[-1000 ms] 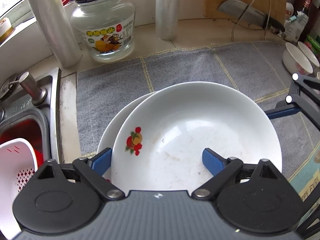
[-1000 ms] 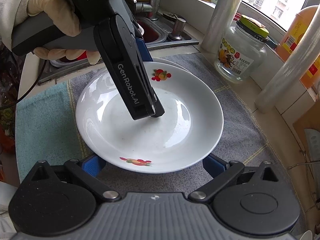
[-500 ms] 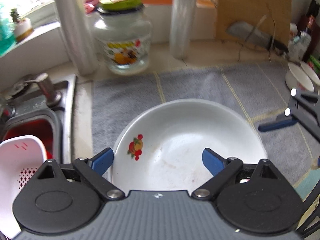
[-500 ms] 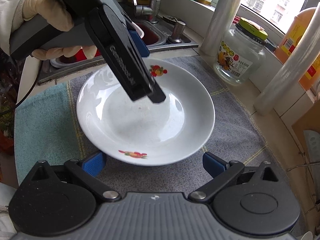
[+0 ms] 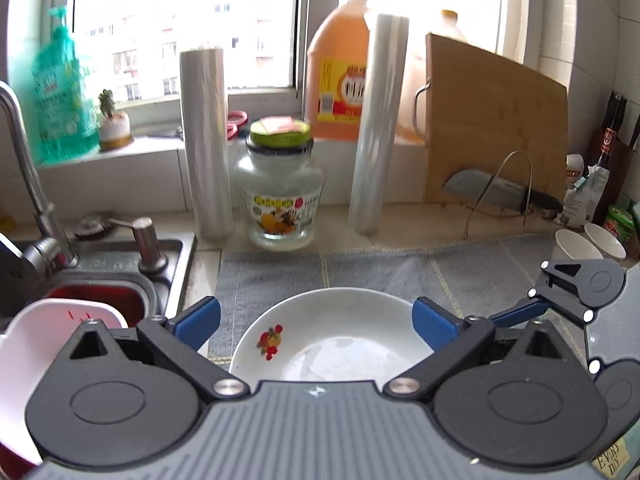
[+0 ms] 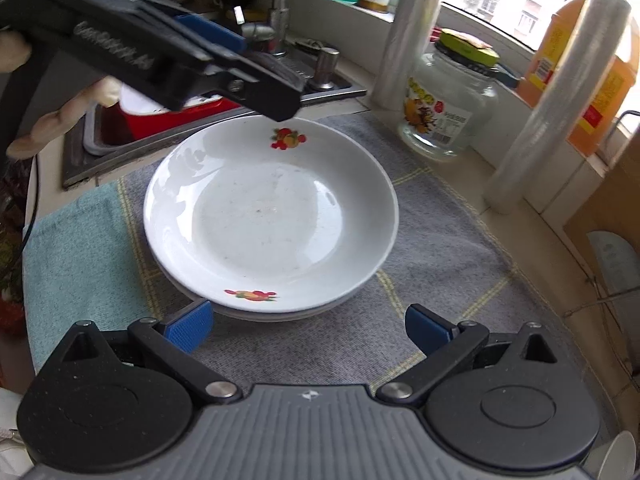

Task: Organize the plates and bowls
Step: 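Open the left gripper to release the plate onto the stack, then move both grippers over to the white flowered bowls by the cutting board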

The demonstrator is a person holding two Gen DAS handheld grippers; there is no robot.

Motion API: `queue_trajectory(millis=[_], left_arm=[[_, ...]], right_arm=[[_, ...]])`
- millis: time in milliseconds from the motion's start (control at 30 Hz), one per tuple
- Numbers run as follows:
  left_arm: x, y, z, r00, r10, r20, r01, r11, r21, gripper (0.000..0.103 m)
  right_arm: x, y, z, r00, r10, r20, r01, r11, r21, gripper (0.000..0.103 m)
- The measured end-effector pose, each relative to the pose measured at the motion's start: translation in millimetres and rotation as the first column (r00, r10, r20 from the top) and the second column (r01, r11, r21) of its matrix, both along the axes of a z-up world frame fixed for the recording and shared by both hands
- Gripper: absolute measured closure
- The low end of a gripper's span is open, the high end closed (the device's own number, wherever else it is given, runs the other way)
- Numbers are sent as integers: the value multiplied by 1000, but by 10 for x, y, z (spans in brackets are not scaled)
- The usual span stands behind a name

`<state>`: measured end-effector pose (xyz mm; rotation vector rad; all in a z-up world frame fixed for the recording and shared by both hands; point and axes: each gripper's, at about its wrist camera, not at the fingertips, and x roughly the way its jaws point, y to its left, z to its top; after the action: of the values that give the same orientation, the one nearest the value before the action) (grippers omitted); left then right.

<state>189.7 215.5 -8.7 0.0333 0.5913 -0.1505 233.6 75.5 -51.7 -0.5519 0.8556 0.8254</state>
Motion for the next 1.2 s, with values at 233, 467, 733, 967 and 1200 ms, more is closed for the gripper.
queue_trajectory(millis=[233,467,733,967,1200], left_arm=[[-331,-445,88,995,0,96,-10,994,106,1],[-512,-1075,38,998,-39,47,35,995,89,1],[-445,-1999,-195,993,-109,-46,107,993,-59,1],[-376,-2803,-364,963,-262,-65,258,964,-65,1],[-268,-3334,-550,928,-354,-113,349,935,-65,1]], right_arm=[[-65,-438,138,989,-139,39,137,989,63,0],[-199,-1144,266,960,-267,86,260,961,92,0],[-513,-2336,412,882,-449,141,435,892,119,0],[-698,-3349,362,772,-620,138,601,784,155,0],[-757,-3958,278,699,-711,73,687,697,206,0]])
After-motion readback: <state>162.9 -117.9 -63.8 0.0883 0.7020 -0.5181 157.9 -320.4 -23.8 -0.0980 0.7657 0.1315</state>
